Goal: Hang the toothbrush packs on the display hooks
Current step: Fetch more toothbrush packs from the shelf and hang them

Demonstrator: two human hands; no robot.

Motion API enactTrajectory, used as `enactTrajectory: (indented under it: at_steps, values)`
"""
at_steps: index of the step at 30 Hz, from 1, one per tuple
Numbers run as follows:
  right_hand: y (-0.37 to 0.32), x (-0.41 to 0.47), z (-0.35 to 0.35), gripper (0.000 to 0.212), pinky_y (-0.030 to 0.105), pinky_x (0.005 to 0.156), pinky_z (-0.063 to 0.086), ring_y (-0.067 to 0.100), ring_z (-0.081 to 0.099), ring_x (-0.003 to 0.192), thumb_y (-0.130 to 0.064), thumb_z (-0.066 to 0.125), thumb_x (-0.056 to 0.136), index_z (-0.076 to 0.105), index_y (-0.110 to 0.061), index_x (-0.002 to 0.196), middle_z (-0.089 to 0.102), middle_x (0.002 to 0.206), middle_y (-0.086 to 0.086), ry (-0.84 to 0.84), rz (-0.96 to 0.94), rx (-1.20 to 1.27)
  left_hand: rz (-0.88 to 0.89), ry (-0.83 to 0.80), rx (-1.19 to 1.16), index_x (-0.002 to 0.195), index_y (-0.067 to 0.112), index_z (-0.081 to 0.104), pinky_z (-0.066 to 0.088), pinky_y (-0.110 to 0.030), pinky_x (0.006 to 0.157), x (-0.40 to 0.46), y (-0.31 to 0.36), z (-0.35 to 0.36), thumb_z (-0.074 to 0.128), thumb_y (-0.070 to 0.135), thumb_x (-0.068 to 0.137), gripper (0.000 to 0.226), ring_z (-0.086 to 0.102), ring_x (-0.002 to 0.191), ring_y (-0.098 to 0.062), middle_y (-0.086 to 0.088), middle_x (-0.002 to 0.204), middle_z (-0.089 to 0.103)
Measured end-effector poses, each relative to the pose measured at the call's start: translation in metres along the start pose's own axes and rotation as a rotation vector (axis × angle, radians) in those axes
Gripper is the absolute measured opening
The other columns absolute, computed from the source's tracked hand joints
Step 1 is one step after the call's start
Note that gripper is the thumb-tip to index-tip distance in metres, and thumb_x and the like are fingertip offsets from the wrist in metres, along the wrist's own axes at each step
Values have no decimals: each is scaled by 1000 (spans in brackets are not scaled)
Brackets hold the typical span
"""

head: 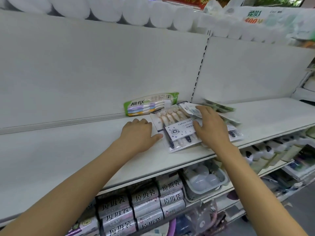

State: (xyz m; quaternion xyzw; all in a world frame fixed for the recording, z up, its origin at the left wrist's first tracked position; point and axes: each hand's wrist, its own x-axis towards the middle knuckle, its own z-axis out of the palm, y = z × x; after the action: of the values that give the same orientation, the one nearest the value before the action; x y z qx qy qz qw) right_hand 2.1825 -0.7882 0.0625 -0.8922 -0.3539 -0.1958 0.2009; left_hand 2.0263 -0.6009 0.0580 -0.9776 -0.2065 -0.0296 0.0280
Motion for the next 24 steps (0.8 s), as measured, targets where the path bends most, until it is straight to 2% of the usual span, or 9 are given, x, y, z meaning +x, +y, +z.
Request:
enactTrajectory:
  at_steps: [3, 6, 9, 12, 14, 16, 18, 19, 24]
  values:
    - [3, 14, 1, 45, 38, 78, 47, 30, 58, 117, -32, 53, 98, 49, -20, 141, 59, 136, 7, -3, 4, -62, -50, -17, -61, 113, 14, 61, 39, -39, 92, 10, 6, 10, 22, 72, 95, 72, 49, 119, -28, -6, 133, 55]
    - [2, 20, 1, 39, 35, 69, 39, 33, 64, 106, -38, 48, 102, 52, -27, 139, 67, 124, 5, -33, 8, -162, -89, -76, -100, 143, 20, 45, 17, -46, 120, 15, 18, 19, 14, 68, 97, 73, 21, 147, -35, -11, 158, 31]
    - [4, 16, 4, 34, 33, 65, 33, 32, 66, 99, -36, 48, 102, 58, -27, 134, 72, 114, 5, 24, -24, -150, -180, -197, -252, 157, 25, 19, -8, -46, 122, 17, 34, 19, 10, 70, 96, 77, -9, 153, -33, -11, 167, 4]
    - [2, 8, 6, 34, 32, 63, 32, 32, 67, 95, -34, 45, 105, 56, -25, 135, 72, 114, 4, 45, -75, -147, -220, -241, -420, 159, 25, 12, -14, -47, 120, 15, 48, 10, 11, 70, 96, 78, -13, 153, -31, -9, 167, -2]
    - [-1, 0, 6, 34, 32, 62, 31, 32, 66, 95, -33, 44, 106, 55, -24, 137, 70, 117, 4, 57, -104, -126, -224, -242, -549, 158, 18, 17, -7, -46, 122, 12, 57, 2, 17, 67, 98, 78, -3, 154, -28, -10, 167, 6]
    - [-2, -9, 6, 33, 32, 61, 31, 34, 66, 93, -32, 45, 105, 57, -23, 135, 70, 117, 5, 78, -120, -86, -255, -215, -770, 153, 14, 29, 14, -41, 122, 6, 63, -5, 34, 63, 98, 74, 19, 149, -25, -10, 162, 23]
    - [0, -16, 8, 29, 32, 59, 30, 36, 66, 83, -30, 51, 104, 61, -22, 130, 71, 108, 7, 116, -137, -43, -298, -178, -1121, 145, 16, 42, 36, -28, 102, -1, 67, -9, 56, 50, 96, 61, 45, 128, -15, -3, 152, 40]
    - [2, -17, 9, 27, 31, 57, 30, 36, 66, 76, -28, 55, 102, 64, -21, 126, 72, 102, 8, 138, -144, -15, -324, -133, -1285, 141, 18, 48, 38, -24, 93, -4, 68, -12, 64, 39, 95, 53, 51, 118, -10, -2, 147, 46]
    - [5, -22, 10, 19, 28, 50, 33, 34, 65, 57, -21, 68, 94, 71, -17, 112, 75, 84, 7, 262, -207, 151, -554, 248, -1939, 139, 12, 48, 51, -48, 100, -9, 60, -12, 77, -8, 70, 77, 66, 112, -31, -11, 130, 63]
